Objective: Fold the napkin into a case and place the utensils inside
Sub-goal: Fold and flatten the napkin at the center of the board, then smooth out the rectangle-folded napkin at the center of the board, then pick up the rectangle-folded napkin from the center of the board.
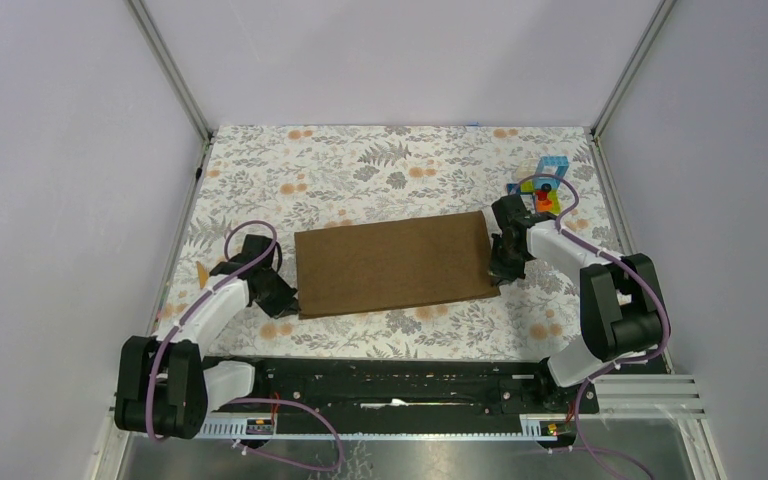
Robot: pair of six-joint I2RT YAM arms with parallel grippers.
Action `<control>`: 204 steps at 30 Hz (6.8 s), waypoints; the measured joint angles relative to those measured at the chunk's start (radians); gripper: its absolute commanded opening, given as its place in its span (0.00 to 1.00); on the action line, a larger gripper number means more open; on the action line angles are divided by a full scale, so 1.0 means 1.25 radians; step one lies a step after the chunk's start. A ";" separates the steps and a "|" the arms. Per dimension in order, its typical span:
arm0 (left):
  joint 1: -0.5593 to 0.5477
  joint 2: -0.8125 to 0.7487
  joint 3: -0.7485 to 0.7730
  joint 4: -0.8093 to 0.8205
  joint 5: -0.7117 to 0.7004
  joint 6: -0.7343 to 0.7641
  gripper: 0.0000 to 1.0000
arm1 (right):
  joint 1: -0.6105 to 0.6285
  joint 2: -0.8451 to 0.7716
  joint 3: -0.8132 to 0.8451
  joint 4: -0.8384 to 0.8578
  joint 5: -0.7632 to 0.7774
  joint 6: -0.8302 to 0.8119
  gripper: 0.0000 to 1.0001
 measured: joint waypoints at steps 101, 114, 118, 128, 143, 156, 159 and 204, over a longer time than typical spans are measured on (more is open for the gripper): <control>-0.117 0.465 0.286 0.831 0.235 -0.002 0.99 | -0.119 0.297 0.175 0.695 -0.633 0.241 1.00; -0.082 0.633 0.259 1.003 0.313 -0.045 0.99 | -0.101 0.442 0.186 0.819 -0.700 0.309 1.00; -0.015 0.631 0.223 1.055 0.328 -0.041 0.99 | -0.164 0.442 0.186 0.810 -0.710 0.288 1.00; 0.100 0.593 0.162 1.086 0.332 -0.027 0.99 | -0.280 0.440 0.188 0.779 -0.737 0.265 1.00; 0.045 0.231 0.312 0.544 0.174 0.137 0.99 | -0.147 0.167 0.365 0.112 -0.114 0.033 1.00; -0.026 -0.013 0.226 0.342 0.284 0.194 0.99 | -0.064 0.209 0.309 -0.126 0.003 -0.132 0.68; -0.050 -0.036 0.213 0.325 0.302 0.196 0.99 | -0.064 0.268 0.334 -0.127 -0.009 -0.146 0.66; -0.053 -0.096 0.246 0.240 0.345 0.226 0.99 | -0.034 0.279 0.276 -0.041 0.054 -0.160 0.00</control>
